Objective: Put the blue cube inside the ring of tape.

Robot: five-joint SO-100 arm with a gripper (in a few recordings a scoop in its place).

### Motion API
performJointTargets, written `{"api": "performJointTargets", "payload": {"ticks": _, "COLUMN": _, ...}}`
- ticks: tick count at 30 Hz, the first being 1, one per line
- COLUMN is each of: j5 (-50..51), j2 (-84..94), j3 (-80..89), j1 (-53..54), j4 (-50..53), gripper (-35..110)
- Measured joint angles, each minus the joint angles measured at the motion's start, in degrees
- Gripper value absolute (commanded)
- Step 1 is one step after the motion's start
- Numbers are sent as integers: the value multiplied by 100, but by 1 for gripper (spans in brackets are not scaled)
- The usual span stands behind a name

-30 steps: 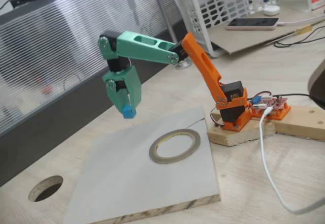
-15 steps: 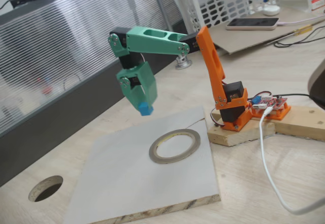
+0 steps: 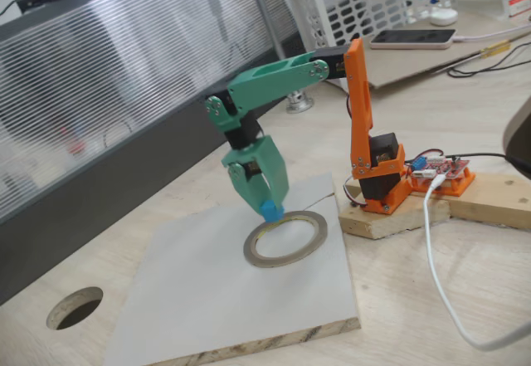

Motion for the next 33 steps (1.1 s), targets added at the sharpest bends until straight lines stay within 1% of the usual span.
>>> {"api": "performJointTargets", "payload": {"ticks": 5, "j5": 0, "j2": 290, "j3": 1020, "j1": 9, "j4": -738, "gripper": 16}}
{"api": "performJointTargets", "payload": {"ticks": 10, "j5": 0, "j2": 448, "j3": 1292, "j1": -149, "j4": -1116, "gripper": 16}}
{"api": "performJointTargets", "payload": {"ticks": 16, "j5": 0, "j2": 466, "j3": 1301, "j1": -826, "j4": -1187, "gripper": 16}}
{"api": "performJointTargets", "payload": {"ticks": 33, "j5": 9, "j2": 466, "j3": 1301, "j1": -879, "j4": -1187, "gripper": 16}}
